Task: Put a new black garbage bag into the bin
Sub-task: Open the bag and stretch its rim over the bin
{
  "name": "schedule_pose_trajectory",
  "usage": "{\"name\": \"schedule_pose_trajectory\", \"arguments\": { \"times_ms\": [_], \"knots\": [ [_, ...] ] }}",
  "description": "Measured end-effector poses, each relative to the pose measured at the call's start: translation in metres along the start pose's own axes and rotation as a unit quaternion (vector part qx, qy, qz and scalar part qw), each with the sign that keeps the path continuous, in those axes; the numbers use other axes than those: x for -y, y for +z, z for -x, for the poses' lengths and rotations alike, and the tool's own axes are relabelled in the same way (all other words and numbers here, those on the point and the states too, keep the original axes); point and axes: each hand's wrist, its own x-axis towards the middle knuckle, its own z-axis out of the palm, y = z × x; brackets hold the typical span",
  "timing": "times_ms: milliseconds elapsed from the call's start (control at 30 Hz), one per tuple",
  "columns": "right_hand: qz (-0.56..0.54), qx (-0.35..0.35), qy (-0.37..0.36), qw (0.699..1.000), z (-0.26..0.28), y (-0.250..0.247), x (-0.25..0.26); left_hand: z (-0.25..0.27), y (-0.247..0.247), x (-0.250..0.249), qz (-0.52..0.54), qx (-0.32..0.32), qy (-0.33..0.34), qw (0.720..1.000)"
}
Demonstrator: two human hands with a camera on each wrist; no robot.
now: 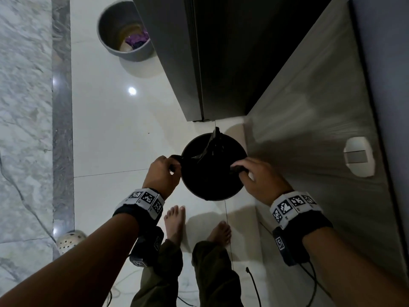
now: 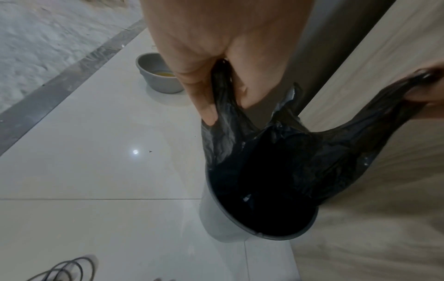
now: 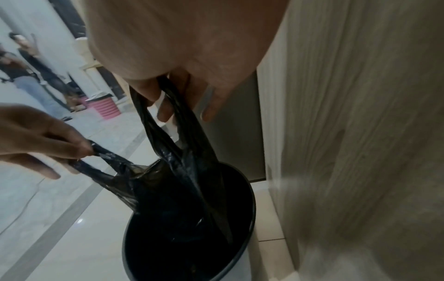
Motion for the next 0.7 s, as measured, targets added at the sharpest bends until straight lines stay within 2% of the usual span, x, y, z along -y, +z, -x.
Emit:
{"name": "schedule_pose_trajectory", "arguments": {
  "times_ms": [133, 333, 400, 566, 633, 700],
  "knots": [
    [0.034, 0.061, 0.011, 0.998, -0.005, 0.004, 0.003, -0.011, 0.007, 0.012, -0.061, 0.003, -0.02, 0.998],
    [0.166, 0.092, 0.065, 0.98, -0.01, 0.006, -0.003, -0.025, 0.009, 0.026, -0.036, -0.028, -0.101, 0.994],
    [0.179, 0.093, 0.108, 0.973, -0.015, 0.007, -0.011, -0.03, 0.008, 0.029, -0.048, -0.035, -0.119, 0.991],
    [0.105, 0.091, 0.208, 0.968, -0.039, 0.021, -0.038, -0.041, 0.007, 0.041, -0.069, -0.039, -0.147, 0.986],
    [0.142, 0.082, 0.213, 0.963, -0.045, 0.022, -0.048, -0.047, 0.008, 0.048, -0.087, -0.038, -0.154, 0.983],
    [0.231, 0.05, 0.192, 0.953, -0.047, 0.021, -0.054, -0.054, 0.01, 0.054, -0.108, -0.037, -0.154, 0.981]
  ]
}}
